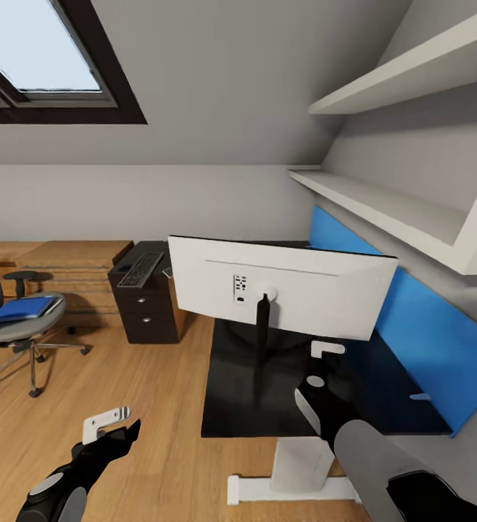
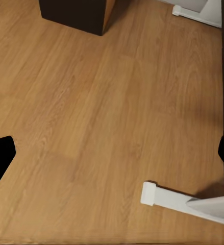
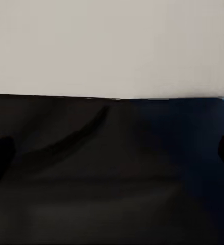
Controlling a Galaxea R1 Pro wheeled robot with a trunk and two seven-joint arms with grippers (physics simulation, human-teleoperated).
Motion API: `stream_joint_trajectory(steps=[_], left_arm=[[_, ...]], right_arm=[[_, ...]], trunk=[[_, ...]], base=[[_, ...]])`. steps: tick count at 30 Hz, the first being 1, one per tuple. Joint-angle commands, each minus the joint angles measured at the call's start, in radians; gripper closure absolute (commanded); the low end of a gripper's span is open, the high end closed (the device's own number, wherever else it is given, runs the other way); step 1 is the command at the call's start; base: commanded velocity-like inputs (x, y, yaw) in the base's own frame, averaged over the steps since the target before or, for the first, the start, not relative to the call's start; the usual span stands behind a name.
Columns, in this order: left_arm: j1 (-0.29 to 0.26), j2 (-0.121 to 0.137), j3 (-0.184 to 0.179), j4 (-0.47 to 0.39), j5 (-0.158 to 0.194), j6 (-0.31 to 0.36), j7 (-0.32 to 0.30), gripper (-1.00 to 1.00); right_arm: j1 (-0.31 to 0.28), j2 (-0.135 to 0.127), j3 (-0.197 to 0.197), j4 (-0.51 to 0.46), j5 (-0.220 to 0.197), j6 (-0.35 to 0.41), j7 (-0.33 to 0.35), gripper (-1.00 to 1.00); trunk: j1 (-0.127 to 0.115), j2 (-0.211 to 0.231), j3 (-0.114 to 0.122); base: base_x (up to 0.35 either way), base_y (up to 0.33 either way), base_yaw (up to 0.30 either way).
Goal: In the bedroom, organize the workspace by keeping the computer under the desk, ensuring the monitor is on the desk, placing the keyboard on the desk next to the monitor, placing the mouse on the desk next to the keyboard, moving the folder from the swivel chair onto the desk next to the mouse, stacking the notebook on top of the folder with the pen on top of the notebook, and positioning the swivel chair next to the desk.
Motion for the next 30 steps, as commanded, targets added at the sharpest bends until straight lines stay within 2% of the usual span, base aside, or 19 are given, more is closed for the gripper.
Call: stream_joint_trajectory(steps=[1,18,30], left_arm=[[0.0,0.0,-0.001,-0.002,0.011,0.003,0.008,-1.0],[0.0,0.0,-0.001,-0.002,0.011,0.002,0.008,-1.0],[0.0,0.0,-0.001,-0.002,0.011,0.001,0.008,-1.0]], right_arm=[[-0.001,0.0,0.007,0.001,-0.008,-0.005,-0.006,-1.0],[-0.001,0.0,0.007,0.001,-0.008,-0.004,-0.006,-1.0],[-0.001,0.0,0.007,0.001,-0.006,-0.005,-0.007,-1.0]], trunk=[[0.0,-0.001,-0.001],[0.0,-0.001,-0.001],[0.0,-0.001,0.005]], base=[[-0.064,-0.044,0.205],[-0.013,-0.009,0.044],[-0.046,-0.168,0.17]])
